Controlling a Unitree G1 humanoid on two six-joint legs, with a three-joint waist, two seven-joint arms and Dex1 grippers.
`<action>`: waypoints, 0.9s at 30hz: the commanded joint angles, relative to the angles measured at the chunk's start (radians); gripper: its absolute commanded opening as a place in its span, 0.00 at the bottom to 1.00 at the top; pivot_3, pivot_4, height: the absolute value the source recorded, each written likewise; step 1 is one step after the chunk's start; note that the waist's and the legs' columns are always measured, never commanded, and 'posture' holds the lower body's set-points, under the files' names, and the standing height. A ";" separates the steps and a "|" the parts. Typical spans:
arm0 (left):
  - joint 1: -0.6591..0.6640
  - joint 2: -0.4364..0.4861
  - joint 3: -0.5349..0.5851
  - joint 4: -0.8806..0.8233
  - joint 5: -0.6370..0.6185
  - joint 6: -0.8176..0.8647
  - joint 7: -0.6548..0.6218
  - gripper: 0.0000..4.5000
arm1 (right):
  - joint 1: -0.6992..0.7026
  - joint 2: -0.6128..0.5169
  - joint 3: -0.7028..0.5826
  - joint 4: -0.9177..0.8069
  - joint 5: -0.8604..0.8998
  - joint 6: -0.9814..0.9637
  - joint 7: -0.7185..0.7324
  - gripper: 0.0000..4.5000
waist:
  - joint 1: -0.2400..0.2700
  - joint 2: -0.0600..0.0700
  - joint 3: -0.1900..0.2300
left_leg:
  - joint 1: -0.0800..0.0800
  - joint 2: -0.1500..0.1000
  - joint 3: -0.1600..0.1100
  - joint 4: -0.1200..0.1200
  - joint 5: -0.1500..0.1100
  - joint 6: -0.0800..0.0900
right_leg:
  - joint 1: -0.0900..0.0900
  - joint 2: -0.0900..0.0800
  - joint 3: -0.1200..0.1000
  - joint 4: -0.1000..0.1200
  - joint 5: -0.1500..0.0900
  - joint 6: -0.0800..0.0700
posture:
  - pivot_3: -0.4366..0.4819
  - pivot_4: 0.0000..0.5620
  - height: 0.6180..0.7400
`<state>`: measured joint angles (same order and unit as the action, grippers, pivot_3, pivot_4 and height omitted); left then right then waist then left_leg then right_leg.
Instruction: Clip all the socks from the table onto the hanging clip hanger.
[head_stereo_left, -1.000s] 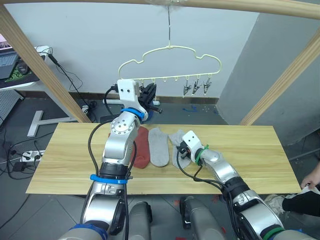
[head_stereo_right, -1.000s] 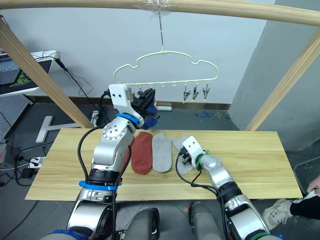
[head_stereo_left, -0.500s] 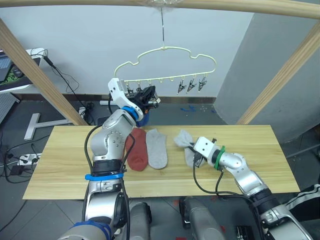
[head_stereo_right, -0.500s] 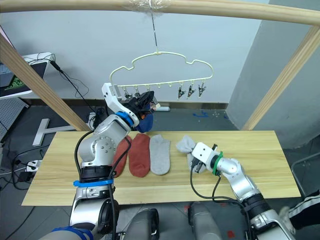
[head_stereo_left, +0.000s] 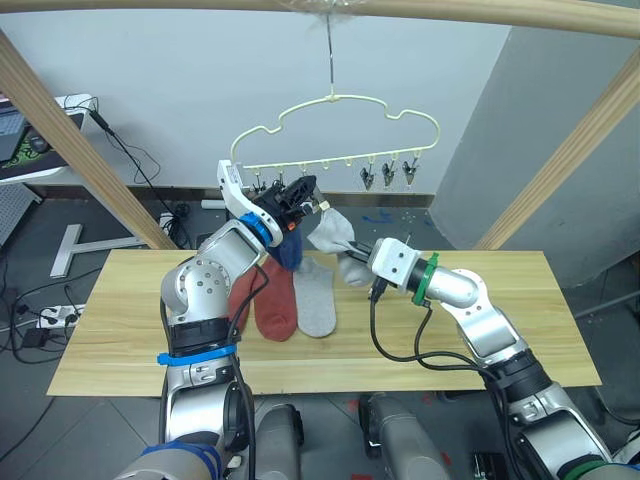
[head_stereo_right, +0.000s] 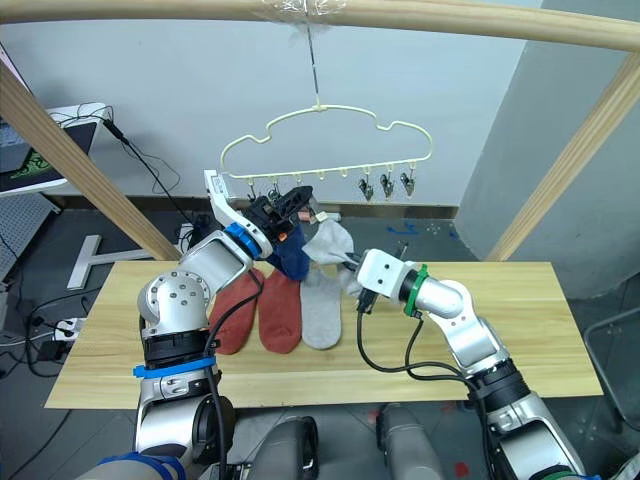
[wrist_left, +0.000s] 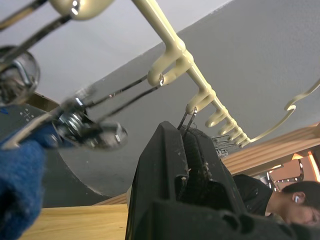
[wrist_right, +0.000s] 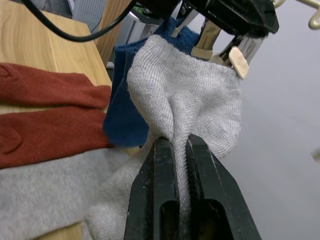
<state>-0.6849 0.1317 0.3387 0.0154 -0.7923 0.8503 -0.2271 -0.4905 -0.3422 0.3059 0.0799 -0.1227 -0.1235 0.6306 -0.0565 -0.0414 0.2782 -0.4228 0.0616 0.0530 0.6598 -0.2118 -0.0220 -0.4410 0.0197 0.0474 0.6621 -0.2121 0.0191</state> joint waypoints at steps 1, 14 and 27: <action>0.009 0.005 -0.002 -0.019 -0.017 0.013 0.014 0.00 | -0.014 0.007 -0.015 -0.034 0.019 -0.012 0.007 0.01 | 0.000 0.000 0.000 | 0.000 0.000 0.000 0.000 0.000 0.000 | 0.000 0.000 0.000 0.000 0.000 0.000 | 0.44 0.45 1.00; 0.019 0.006 -0.016 -0.038 -0.041 0.019 0.017 0.00 | -0.057 0.038 -0.019 -0.036 0.033 0.006 0.008 0.01 | 0.000 0.000 0.000 | -0.001 0.000 0.000 0.000 0.000 0.000 | -0.001 0.000 0.000 -0.001 0.000 0.000 | 0.45 0.45 1.00; 0.030 0.022 -0.005 -0.070 -0.086 0.019 0.015 0.56 | -0.054 0.042 -0.021 -0.036 0.039 0.030 0.001 0.00 | 0.001 0.000 0.000 | -0.003 0.000 -0.001 0.000 0.000 0.000 | -0.002 -0.001 -0.001 -0.001 0.000 0.000 | 0.45 0.45 1.00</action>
<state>-0.6503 0.1431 0.3233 -0.0083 -0.8541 0.8701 -0.2073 -0.5363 -0.3040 0.3005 0.0799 -0.0963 -0.0843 0.6349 -0.0552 -0.0415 0.2783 -0.4266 0.0614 0.0521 0.6598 -0.2118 -0.0220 -0.4433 0.0189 0.0464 0.6606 -0.2121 0.0191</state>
